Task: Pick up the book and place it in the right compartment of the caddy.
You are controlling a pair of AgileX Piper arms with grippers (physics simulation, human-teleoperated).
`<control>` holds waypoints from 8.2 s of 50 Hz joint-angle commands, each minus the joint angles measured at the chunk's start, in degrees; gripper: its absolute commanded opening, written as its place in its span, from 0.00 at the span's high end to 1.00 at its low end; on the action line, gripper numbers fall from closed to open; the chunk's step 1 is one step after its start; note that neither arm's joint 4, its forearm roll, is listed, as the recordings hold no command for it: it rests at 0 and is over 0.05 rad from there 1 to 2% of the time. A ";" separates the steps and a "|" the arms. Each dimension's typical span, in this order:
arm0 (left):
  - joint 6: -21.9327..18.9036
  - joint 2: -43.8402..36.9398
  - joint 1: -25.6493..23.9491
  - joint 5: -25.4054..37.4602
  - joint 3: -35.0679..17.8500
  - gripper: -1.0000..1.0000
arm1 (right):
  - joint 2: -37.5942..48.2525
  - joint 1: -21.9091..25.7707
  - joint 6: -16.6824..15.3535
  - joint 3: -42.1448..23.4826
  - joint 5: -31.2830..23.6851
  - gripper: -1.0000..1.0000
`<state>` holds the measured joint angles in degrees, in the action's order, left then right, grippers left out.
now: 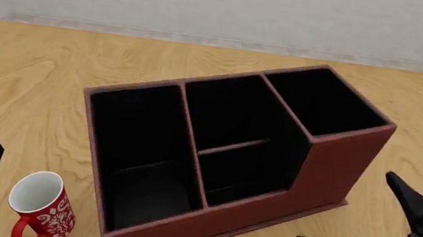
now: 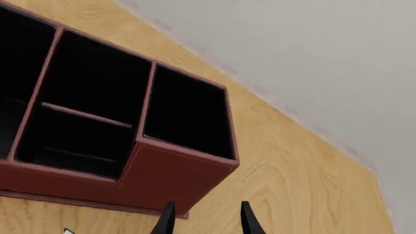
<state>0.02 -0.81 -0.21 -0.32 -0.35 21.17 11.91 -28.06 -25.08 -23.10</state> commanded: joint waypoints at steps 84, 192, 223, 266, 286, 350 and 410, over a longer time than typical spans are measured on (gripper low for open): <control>0.05 -0.06 -0.09 0.03 -0.05 0.00 | 17.36 13.05 -12.12 -11.17 -27.77 0.00; 0.03 0.02 -0.06 0.26 -0.30 0.00 | 28.11 27.39 -1.52 -1.20 -16.99 1.00; 0.04 -0.32 -0.07 -0.13 -0.13 0.00 | 18.49 25.42 -4.42 -7.10 -28.48 1.00; 0.05 0.01 -0.04 0.41 -0.35 0.00 | 6.08 16.82 -8.41 -16.80 -46.60 1.00; 0.07 0.05 -0.04 0.37 -0.27 0.00 | 6.08 10.96 -10.57 -21.85 -46.80 1.00; 0.08 -0.13 -0.02 -0.04 -0.04 0.00 | 8.63 2.38 -9.51 -45.52 -46.80 1.00; 0.14 -0.49 -0.13 -0.20 -0.09 0.00 | 32.88 9.62 -11.94 -66.69 -46.80 1.00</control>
<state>0.11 -1.06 -0.27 -0.43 -0.39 50.33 20.36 -41.12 -88.64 -69.90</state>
